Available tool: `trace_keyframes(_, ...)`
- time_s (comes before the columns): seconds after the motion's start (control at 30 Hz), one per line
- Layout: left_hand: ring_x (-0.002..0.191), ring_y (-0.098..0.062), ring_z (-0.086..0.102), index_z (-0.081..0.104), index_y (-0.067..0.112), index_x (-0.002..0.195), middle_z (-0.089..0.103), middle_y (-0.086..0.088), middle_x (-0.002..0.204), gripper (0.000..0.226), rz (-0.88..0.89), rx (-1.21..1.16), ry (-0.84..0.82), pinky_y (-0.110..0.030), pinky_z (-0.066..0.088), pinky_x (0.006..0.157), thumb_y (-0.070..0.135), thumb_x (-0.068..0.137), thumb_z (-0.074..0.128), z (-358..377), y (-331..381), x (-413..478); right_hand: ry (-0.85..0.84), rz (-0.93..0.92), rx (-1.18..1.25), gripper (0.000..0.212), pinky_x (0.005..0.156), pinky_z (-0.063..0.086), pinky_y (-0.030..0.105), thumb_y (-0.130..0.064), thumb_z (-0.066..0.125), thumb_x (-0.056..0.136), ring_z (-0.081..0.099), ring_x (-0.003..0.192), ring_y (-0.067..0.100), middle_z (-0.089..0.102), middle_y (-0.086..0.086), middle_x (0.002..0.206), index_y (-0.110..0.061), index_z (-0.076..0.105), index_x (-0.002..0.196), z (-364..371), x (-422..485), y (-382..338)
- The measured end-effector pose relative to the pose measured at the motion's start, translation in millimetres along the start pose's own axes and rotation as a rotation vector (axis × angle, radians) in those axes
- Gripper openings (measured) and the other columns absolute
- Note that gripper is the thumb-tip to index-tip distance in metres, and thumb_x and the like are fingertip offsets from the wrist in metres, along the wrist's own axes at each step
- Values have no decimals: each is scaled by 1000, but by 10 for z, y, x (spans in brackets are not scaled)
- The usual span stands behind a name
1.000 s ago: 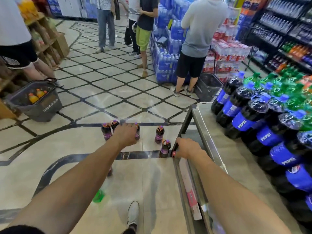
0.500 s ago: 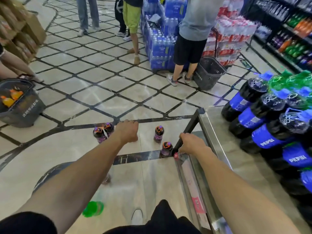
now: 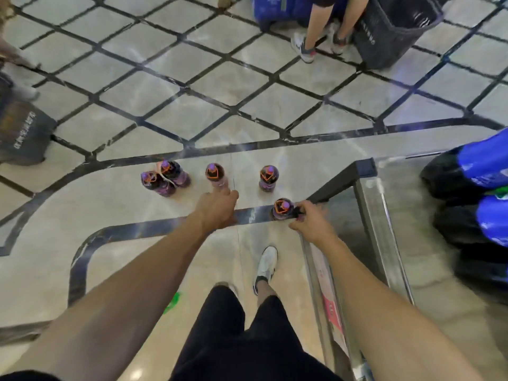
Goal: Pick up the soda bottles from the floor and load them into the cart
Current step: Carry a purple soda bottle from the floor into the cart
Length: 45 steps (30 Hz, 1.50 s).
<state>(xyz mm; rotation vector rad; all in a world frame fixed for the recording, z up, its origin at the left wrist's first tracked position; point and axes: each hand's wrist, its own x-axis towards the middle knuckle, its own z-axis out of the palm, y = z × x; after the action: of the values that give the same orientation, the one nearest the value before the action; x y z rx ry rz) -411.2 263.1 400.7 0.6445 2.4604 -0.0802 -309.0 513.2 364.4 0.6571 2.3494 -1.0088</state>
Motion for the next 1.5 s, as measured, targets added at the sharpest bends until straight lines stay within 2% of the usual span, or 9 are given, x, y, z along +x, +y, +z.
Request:
trace_keyframes(0.2,126,-33,49,40,18,149,49,-9,140,72,88,-167,-145,-44,46,99,46,90,71,542,76,887,129,192,473,64,100,50,33,-24,92,76,60,122,20,64,0,130,-23,59,131,506,578,597)
trace_keyframes(0.43,129,-35,47,40,17,150,47,-11,144,77,255,-304,-220,-51,43,104,43,86,76,1765,360,2588,230,351,671,71,85,41,2,-17,89,81,58,122,10,63,-5,134,-24,56,142,1535,1511,1501)
trace_keyframes(0.67,127,-33,46,39,24,150,44,-7,148,87,389,-349,-186,-45,42,106,44,77,82,3147,626,3759,320,331,758,78,103,46,25,-15,89,81,56,125,2,59,-7,139,-29,51,148,2396,2557,2298)
trace_keyframes(0.87,127,-25,47,39,36,145,46,0,142,90,546,-482,-91,-42,43,108,49,69,86,3815,624,4424,376,252,774,78,95,42,7,-14,87,83,53,126,-7,57,-13,142,-31,49,149,2876,3214,2725)
trace_keyframes(1.0,126,-16,51,52,28,136,55,5,137,76,622,-571,-33,-35,48,101,48,70,83,3923,624,4579,383,214,819,80,101,48,25,-6,85,83,56,129,1,59,-15,141,-32,48,149,3214,3512,2927)
trace_keyframes(1.1,118,-9,57,57,29,130,60,12,129,69,617,-663,-34,-34,52,96,42,68,85,3899,518,4669,346,208,850,83,104,48,31,-5,87,82,53,134,6,58,-12,144,-33,46,149,3455,3709,2997)
trace_keyframes(1.3,108,8,61,53,33,126,62,28,116,74,424,-913,-20,-9,46,92,34,64,94,3866,-19,4716,264,175,873,81,109,47,36,-12,87,83,48,138,4,52,-24,146,-37,48,151,3731,4148,3015)
trace_keyframes(1.4,108,-6,67,51,27,130,65,11,121,77,276,-1086,34,-16,53,87,28,63,91,4011,-248,4625,280,132,816,84,107,46,22,-12,88,81,45,139,-1,48,-16,153,-34,48,151,3824,4335,3028)
trace_keyframes(1.5,103,-7,69,50,21,130,66,16,114,79,162,-1219,68,-15,55,80,13,62,90,4132,-411,4563,280,-4,641,89,110,38,13,-14,91,77,40,143,3,42,-12,156,-28,47,153,3800,4544,3029)
